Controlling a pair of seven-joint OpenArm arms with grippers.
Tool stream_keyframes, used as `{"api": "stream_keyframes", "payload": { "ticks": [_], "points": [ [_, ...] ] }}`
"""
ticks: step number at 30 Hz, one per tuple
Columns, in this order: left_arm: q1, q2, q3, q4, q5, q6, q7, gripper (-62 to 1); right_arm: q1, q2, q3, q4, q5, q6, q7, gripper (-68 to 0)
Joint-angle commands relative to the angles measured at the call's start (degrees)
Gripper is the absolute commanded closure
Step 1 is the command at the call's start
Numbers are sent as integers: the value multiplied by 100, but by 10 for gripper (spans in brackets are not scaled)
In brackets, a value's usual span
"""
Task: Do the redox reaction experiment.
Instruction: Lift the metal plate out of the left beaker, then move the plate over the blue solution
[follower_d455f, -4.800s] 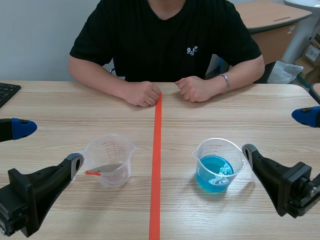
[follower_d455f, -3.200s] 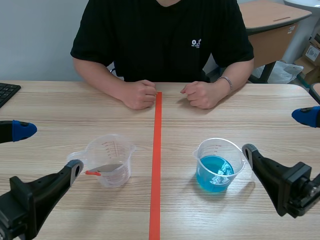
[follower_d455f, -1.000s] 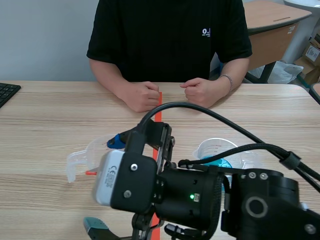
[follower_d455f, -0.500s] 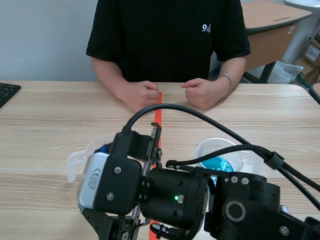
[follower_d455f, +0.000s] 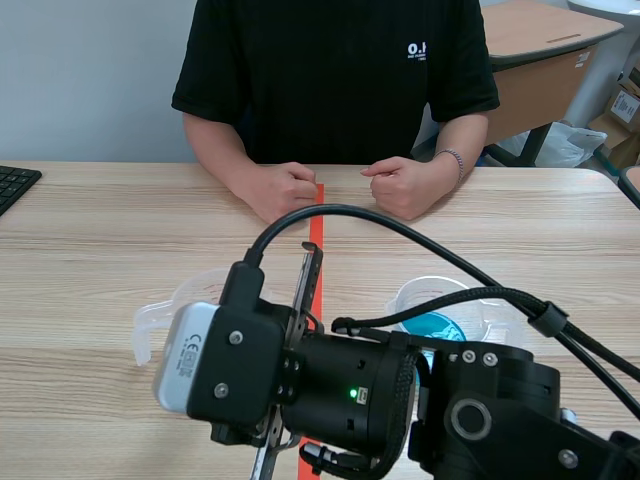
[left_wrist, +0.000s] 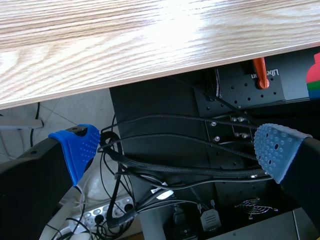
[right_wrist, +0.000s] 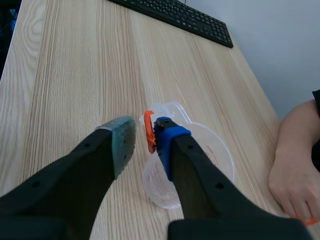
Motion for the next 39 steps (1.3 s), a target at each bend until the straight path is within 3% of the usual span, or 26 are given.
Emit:
{"api": "stream_keyframes", "payload": {
  "ticks": [1,3,6,9,14,18,22,27,30,39],
  "points": [
    [13,26,-15,44,-15,-31,-96,-623,81,-2,55,122,37,-26,105,-51],
    [13,26,-15,44,-15,-31,-96,-623,81,0,59,122,37,-26,103,-15],
    [13,26,-15,44,-15,-31,-96,-623,81,0,61,125,39,-31,105,-15],
    [13,26,-15,44,-15,-31,-96,-623,81,0,195,140,48,-199,105,-15],
    [13,26,-15,44,-15,-31,-96,-623,79,0,597,326,306,-186,94,-15],
    [13,26,-15,44,-15,-31,-96,-623,79,0,898,529,487,-55,57,-15],
    [13,26,-15,44,-15,-31,-96,-623,79,0,1093,796,710,286,-109,-15],
    [13,26,-15,44,-15,-31,-96,-623,79,0,1314,1102,1043,369,-420,-15],
    [13,26,-15,44,-15,-31,-96,-522,79,0,1482,1333,1368,649,-673,-15],
    [13,26,-15,44,-15,-33,-31,-286,79,2,1847,2087,2312,911,-1746,-15]
  ]
}}
